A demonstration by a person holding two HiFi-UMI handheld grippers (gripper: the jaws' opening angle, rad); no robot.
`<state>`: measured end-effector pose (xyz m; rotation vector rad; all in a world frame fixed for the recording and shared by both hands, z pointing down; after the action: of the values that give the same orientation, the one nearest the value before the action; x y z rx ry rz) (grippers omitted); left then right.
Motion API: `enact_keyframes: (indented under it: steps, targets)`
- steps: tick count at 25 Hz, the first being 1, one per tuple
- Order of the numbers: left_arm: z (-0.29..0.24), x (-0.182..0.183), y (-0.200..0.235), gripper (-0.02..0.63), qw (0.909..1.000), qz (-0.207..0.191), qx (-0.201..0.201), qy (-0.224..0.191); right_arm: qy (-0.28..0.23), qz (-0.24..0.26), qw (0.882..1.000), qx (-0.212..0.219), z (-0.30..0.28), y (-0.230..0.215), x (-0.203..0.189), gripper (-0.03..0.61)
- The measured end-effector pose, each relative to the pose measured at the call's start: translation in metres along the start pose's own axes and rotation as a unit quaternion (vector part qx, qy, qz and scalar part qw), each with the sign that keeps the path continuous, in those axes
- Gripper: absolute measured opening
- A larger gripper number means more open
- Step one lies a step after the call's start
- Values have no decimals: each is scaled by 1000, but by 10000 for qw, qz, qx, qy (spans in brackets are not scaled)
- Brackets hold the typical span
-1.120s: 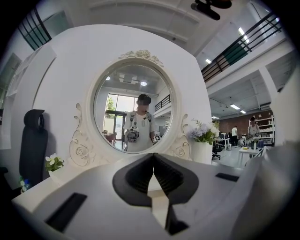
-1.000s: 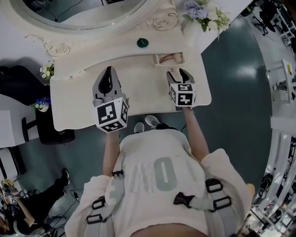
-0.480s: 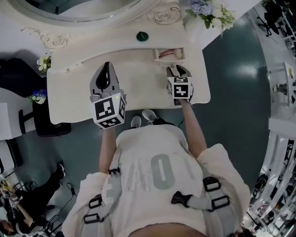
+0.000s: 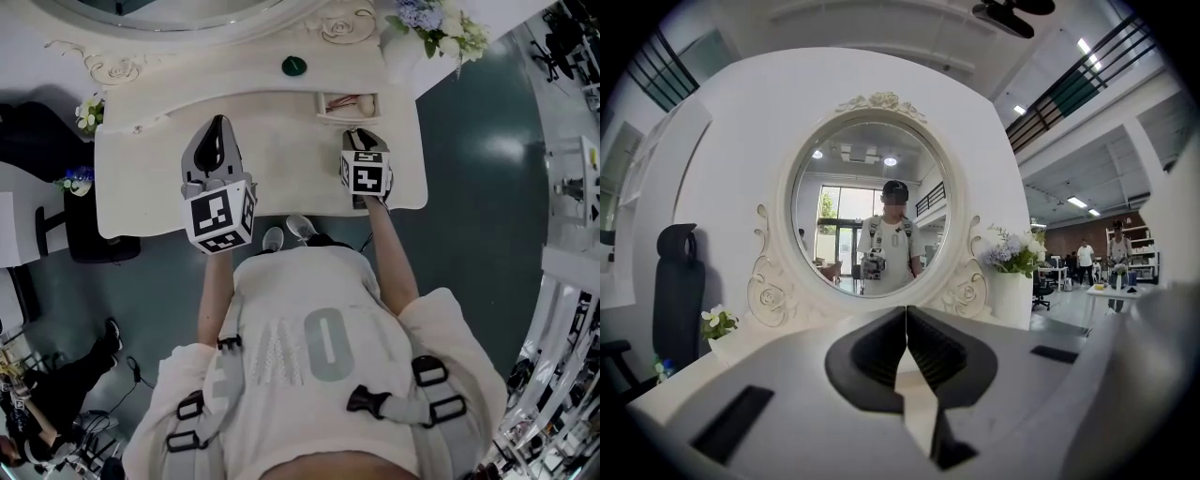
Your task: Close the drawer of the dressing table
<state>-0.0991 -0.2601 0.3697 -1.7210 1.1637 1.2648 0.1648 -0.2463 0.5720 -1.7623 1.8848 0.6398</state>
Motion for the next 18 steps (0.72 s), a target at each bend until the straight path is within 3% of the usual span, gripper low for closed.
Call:
enact_keyframes:
  steps: [18]
  targets:
    - [5, 3, -3, 18, 10000, -76, 31, -33, 12, 53, 10000, 36, 1, -1, -1, 100]
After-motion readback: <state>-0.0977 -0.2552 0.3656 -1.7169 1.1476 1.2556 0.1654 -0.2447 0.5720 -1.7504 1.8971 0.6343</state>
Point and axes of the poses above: the fingertips, and each gripper's own axes: z backward along the fingers, y to its left, x out of its top, the point moved 3 cm from there along z, backward along the fingers, and after that the axes turned 10 degrees about y, right-handed, at the moved point
